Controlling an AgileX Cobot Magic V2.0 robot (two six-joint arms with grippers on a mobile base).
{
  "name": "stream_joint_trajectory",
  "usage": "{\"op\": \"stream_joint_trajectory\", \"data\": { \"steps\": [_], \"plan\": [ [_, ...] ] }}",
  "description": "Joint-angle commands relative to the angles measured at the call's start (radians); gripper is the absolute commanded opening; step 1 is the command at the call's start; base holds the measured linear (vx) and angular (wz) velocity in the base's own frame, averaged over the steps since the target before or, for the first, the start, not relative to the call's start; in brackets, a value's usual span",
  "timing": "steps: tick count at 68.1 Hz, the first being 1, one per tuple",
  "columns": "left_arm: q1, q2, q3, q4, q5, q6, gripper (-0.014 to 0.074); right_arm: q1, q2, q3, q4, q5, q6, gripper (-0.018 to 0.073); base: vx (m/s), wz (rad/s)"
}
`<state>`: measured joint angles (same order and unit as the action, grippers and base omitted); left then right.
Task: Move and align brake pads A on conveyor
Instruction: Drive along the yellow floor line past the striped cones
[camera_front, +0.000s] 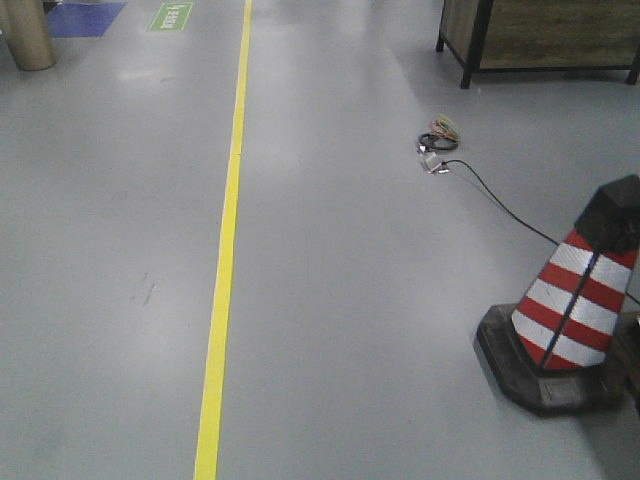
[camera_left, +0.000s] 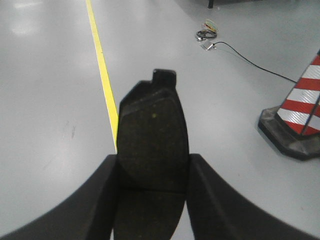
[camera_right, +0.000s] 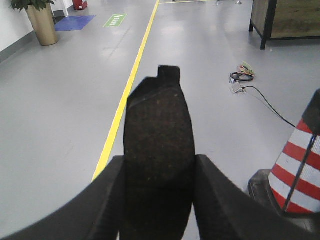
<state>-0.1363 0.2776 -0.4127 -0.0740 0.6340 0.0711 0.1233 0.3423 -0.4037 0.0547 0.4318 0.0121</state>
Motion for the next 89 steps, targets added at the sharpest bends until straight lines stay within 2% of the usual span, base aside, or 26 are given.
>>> {"op": "stream_joint_trajectory", "data": {
  "steps": [1, 43, 89],
  "plan": [
    [-0.002, 0.006, -0.028, -0.007, -0.091, -0.01, -0.0006, -0.004, 0.011, -0.032, -0.004, -0.1, -0.012, -0.0007, 0.57, -0.01],
    [-0.002, 0.006, -0.028, -0.007, -0.092, -0.01, -0.0006, -0.004, 0.014, -0.032, -0.004, -0.101, -0.012, -0.0007, 0.45, -0.08],
    [-0.002, 0.006, -0.028, -0.007, -0.092, -0.01, -0.0006, -0.004, 0.014, -0.032, -0.004, -0.101, -0.012, -0.0007, 0.2, -0.78]
  ]
}}
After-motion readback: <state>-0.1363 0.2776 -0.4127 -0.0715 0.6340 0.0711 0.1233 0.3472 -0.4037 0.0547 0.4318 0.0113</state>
